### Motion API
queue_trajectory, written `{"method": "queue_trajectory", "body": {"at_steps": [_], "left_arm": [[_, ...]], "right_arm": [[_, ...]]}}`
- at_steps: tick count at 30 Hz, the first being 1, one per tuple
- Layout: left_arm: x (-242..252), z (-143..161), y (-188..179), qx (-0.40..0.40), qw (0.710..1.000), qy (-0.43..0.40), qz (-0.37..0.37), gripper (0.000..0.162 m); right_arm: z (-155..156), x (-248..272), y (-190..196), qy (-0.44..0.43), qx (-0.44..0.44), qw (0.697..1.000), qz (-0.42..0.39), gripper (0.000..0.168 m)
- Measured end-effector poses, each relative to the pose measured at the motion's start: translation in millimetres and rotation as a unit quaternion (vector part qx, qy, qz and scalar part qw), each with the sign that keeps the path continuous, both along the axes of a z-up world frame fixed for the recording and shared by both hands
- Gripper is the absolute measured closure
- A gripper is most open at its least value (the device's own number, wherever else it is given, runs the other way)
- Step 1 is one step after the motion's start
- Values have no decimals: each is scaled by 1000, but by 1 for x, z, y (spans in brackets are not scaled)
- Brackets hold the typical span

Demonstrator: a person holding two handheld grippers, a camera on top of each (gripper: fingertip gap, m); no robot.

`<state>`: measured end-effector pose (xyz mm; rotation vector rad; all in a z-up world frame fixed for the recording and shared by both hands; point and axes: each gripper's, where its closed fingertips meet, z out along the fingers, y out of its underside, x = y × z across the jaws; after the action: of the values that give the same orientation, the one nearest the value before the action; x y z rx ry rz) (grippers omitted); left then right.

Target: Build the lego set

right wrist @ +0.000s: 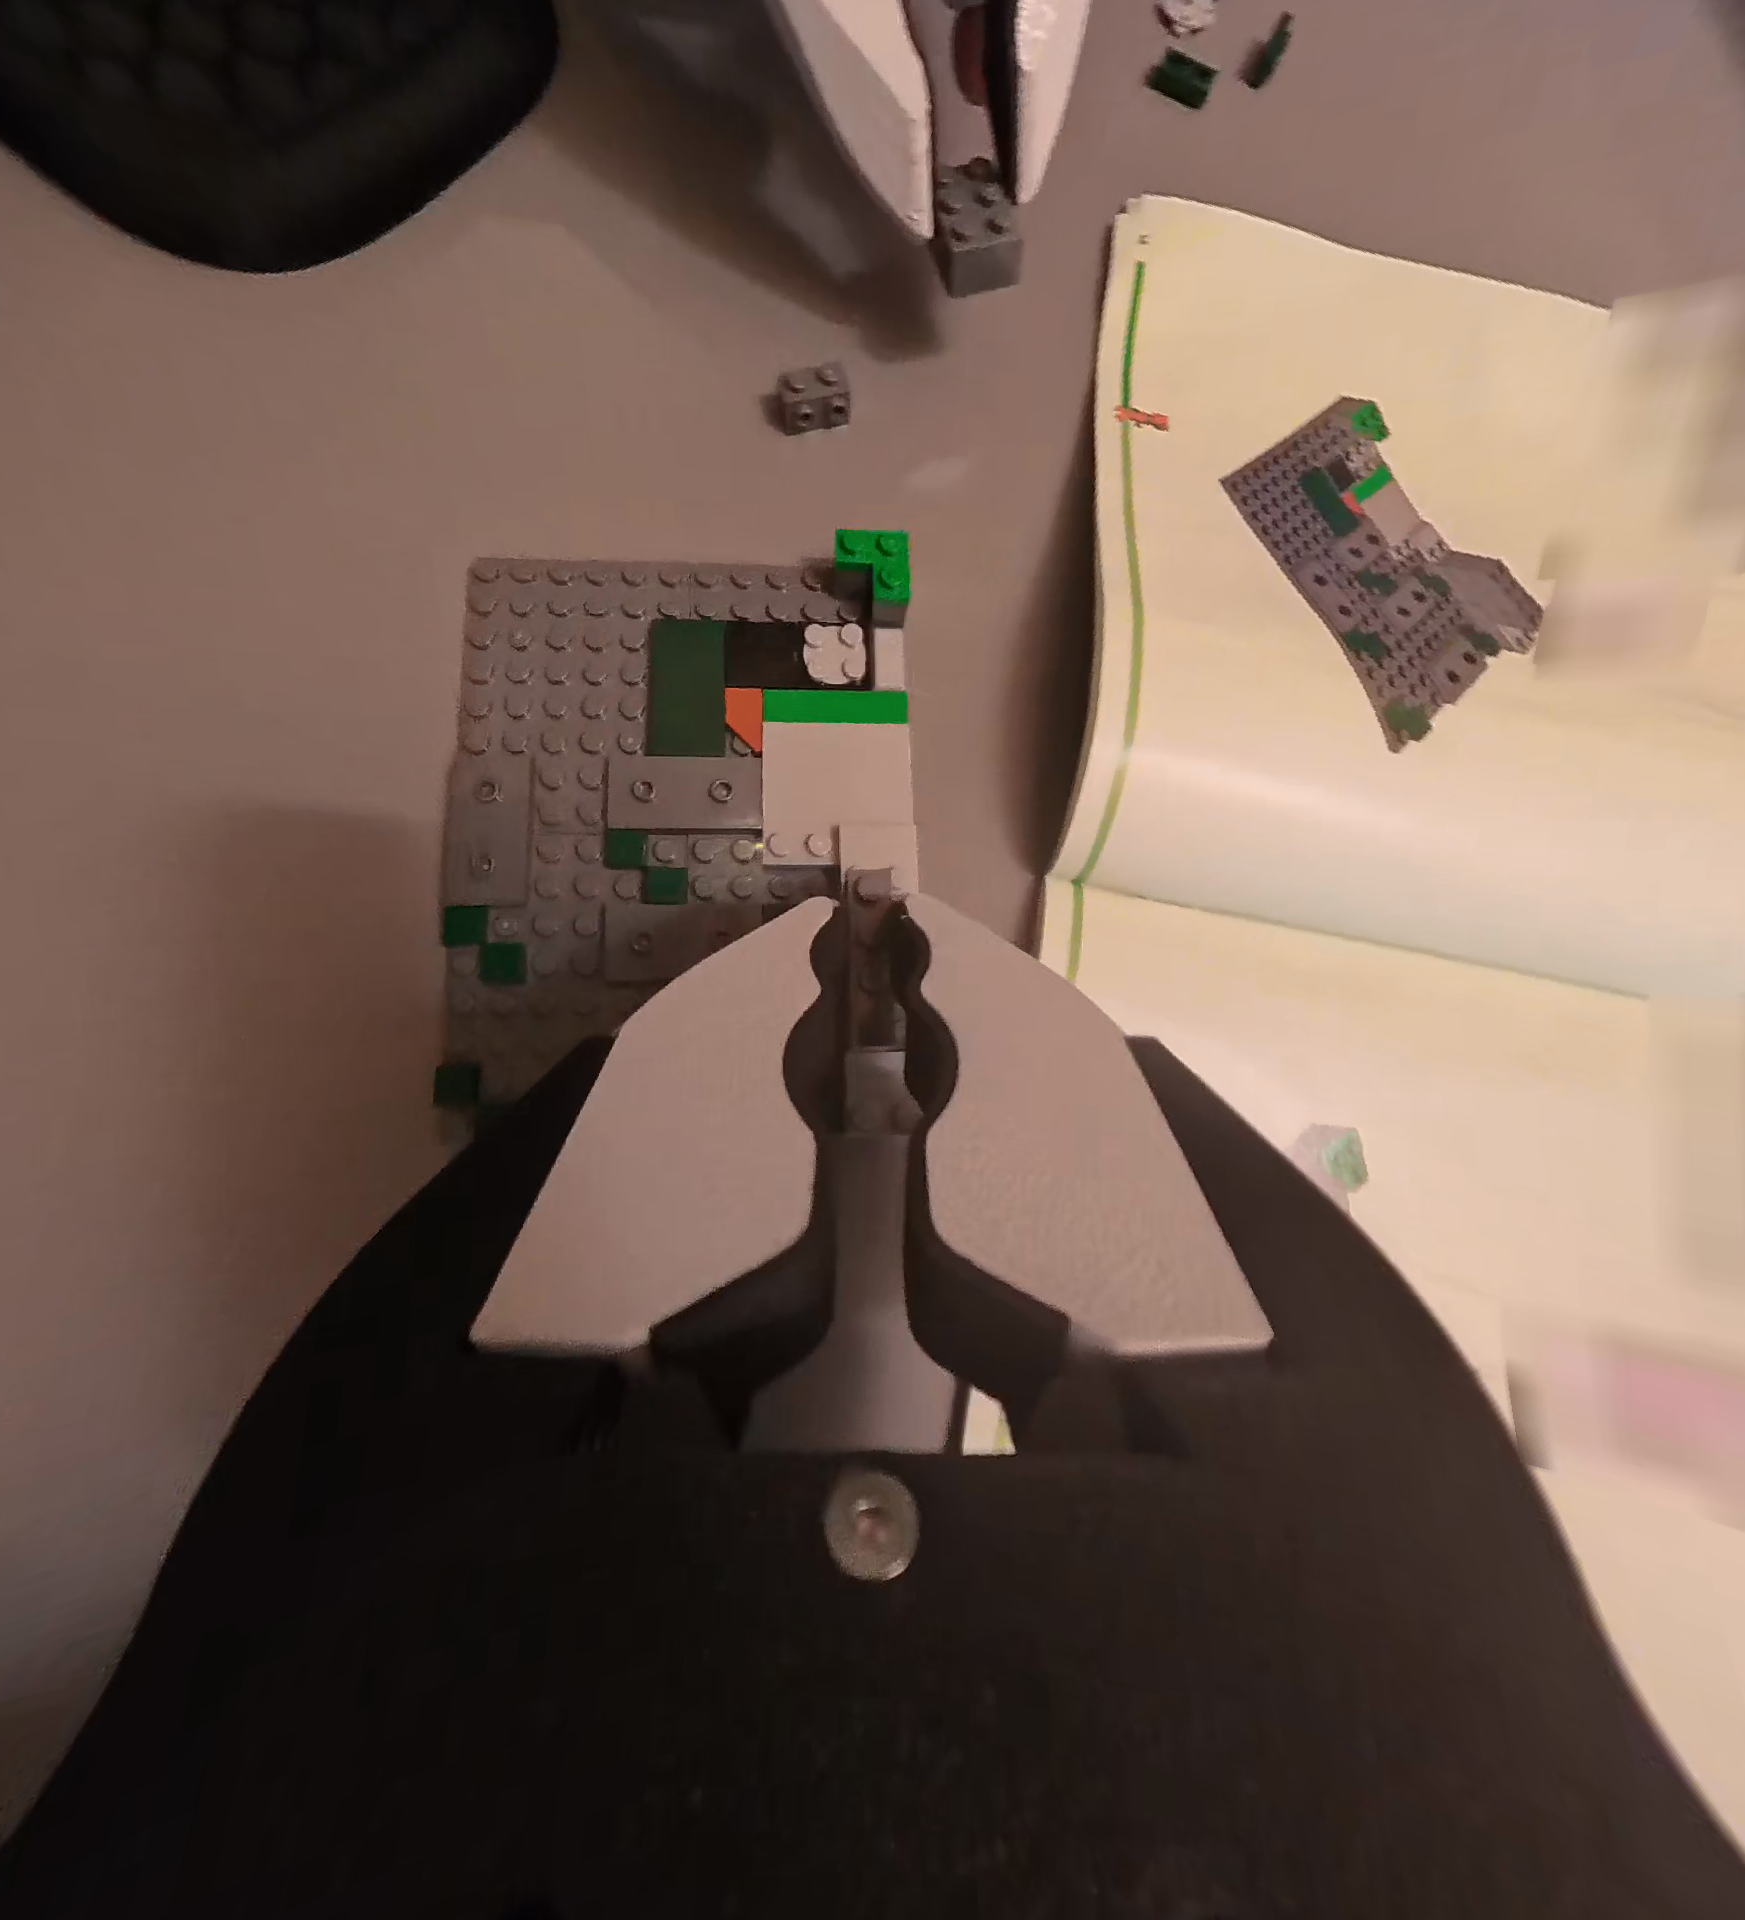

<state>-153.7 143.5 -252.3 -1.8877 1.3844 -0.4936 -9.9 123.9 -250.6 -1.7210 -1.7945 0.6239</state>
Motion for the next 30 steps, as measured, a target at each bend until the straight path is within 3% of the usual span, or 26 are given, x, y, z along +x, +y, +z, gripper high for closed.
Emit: {"method": "queue_trajectory", "body": {"at_steps": [9, 18, 30], "left_arm": [[1, -1, -1, -2, 1000, -1, -3, 146], [1, -1, -2, 0, 1000, -2, -2, 146], [1, -4, -2, -1, 1000, 1, -3, 146]], "right_arm": [[0, -6, -22, 1, 6, 997, 76, 161], [17, -9, -22, 30, 4, 998, 55, 151], [25, 7, -23, 56, 5, 998, -6, 151]]}}
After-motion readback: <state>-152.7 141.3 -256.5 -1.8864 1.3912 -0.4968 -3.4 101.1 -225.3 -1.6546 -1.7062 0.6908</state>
